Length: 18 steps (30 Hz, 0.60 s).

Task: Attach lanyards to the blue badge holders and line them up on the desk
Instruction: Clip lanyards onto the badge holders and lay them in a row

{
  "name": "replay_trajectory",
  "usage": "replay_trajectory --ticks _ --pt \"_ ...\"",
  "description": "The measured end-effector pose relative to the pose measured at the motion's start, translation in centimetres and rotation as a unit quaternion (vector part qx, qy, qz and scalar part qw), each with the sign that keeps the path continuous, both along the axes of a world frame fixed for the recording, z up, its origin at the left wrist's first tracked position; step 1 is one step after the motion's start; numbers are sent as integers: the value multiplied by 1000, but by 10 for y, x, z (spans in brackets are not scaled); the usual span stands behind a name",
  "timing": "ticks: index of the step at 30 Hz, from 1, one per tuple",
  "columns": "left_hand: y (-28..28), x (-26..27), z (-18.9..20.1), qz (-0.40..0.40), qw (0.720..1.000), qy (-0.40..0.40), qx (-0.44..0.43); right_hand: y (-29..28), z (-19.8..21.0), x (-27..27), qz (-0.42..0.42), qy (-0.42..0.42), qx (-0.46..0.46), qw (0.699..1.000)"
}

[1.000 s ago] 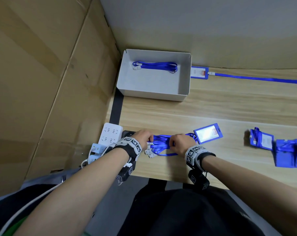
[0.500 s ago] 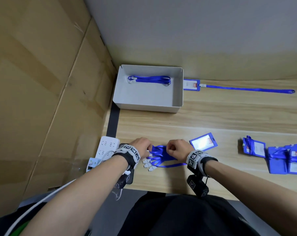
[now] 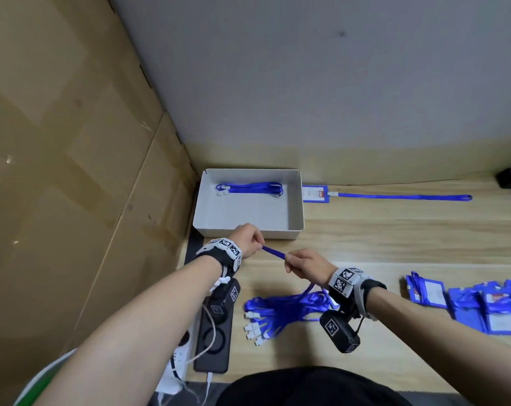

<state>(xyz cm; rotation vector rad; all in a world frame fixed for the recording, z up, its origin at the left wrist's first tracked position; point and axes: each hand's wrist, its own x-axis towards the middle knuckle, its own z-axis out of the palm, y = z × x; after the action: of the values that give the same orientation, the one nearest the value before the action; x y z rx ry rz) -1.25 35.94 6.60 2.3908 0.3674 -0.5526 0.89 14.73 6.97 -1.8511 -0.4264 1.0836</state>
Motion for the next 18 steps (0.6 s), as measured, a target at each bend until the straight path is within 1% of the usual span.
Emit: replay_trajectory --ticks 2,6,10,13,18 --pt "-4 10 -5 -6 1000 4 6 -12 16 14 -27 12 8 1000" --pt "-18 25 -17 -24 999 25 6 -33 50 38 -81 21 -27 996" --pt "-32 39 -23 -17 999 35 20 -49 73 56 -68 -37 -59 995" --pt "-45 48 -25 4 999 31 31 -68 76 75 -81 -74 -81 991" --pt "-77 60 -20 38 999 13 22 -109 63 104 -136 -147 -141 969"
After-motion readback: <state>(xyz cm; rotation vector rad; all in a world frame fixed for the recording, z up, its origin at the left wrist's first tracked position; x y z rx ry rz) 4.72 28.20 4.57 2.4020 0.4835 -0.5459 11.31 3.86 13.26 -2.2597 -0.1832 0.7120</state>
